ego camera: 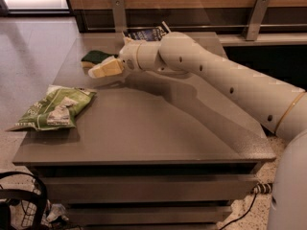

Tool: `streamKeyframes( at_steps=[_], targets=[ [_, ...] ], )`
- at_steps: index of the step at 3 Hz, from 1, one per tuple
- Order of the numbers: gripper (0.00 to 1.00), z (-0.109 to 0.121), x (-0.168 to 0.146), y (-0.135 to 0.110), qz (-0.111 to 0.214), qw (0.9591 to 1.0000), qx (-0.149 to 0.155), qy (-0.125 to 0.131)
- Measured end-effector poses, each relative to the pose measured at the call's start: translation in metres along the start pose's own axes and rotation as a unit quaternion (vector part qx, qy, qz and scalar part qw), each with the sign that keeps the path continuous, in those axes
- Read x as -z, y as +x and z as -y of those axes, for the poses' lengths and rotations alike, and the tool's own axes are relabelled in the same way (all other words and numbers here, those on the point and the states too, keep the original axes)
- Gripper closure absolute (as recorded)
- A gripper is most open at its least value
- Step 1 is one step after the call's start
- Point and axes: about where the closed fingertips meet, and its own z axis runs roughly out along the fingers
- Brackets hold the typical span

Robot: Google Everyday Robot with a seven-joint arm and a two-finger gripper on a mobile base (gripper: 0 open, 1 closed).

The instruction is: Pick sponge

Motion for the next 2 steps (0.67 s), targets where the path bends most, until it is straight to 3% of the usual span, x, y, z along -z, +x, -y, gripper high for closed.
streamKeyframes(
  at_steps=[2],
  targets=[
    [0.02, -0.012, -0.040, 0.030, -0.009, 0.9992, -0.019, -0.035]
  ],
)
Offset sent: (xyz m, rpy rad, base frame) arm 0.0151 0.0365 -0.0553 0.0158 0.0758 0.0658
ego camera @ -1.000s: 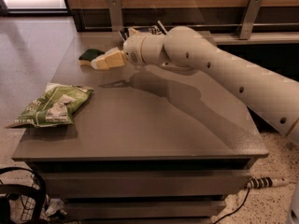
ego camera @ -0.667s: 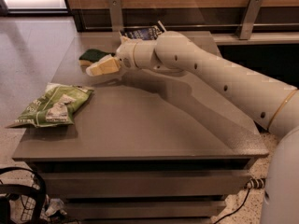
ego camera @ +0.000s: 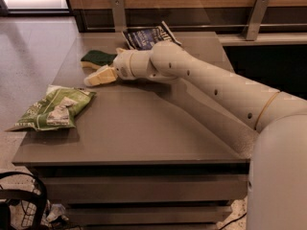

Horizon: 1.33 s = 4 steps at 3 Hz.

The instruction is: Pick sponge

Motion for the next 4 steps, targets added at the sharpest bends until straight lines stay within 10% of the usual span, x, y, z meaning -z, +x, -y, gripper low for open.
streamKeyframes(
  at_steps=[3, 4],
  targets=[
    [0.86, -0.0068, -0.0063, -0.0009, 0.000, 1.0000, 0.001, -0.007],
    [1.00, -0.0084, -0.0080, -0.0010, 0.000, 1.0000, 0.001, -0.008]
  ],
)
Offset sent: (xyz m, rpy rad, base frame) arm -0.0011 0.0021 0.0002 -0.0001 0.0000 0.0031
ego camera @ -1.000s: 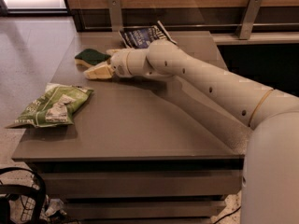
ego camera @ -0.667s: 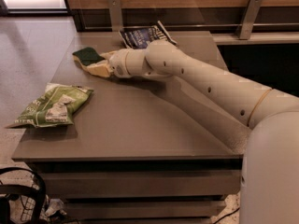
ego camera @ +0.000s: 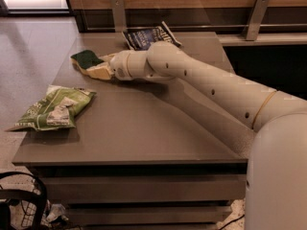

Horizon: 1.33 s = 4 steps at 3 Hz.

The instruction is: Pick sponge

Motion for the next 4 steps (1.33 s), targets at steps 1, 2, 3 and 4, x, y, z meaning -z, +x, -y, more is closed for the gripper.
streamKeyframes(
  at_steps=[1, 2, 3, 4],
  targets=[
    [1.00, 0.000, 0.001, -0.002, 0.004, 1.0000, 0.002, -0.003],
    [1.00, 0.003, 0.020, -0.019, 0.037, 0.9987, 0.020, -0.029],
    [1.00, 0.010, 0.059, -0.035, 0.050, 0.9964, 0.046, -0.050],
    [1.00, 0.014, 0.113, -0.047, 0.025, 0.9948, 0.068, -0.071]
  ],
)
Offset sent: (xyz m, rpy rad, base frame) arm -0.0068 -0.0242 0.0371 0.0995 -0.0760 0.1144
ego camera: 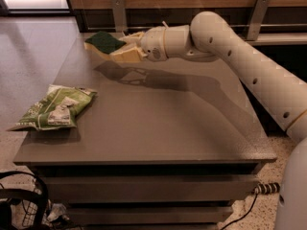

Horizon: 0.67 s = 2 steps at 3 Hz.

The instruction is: Pick sponge

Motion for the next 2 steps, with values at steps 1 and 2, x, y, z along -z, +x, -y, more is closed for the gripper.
streamKeyframes(
  at_steps=[1, 2],
  targets=[
    [1.00, -0.002, 0.038, -0.007, -0.019, 0.9997, 0.006, -0.013],
    [1.00, -0.004, 0.061, -0.012, -0.028, 0.9994, 0.011, -0.016]
  ],
)
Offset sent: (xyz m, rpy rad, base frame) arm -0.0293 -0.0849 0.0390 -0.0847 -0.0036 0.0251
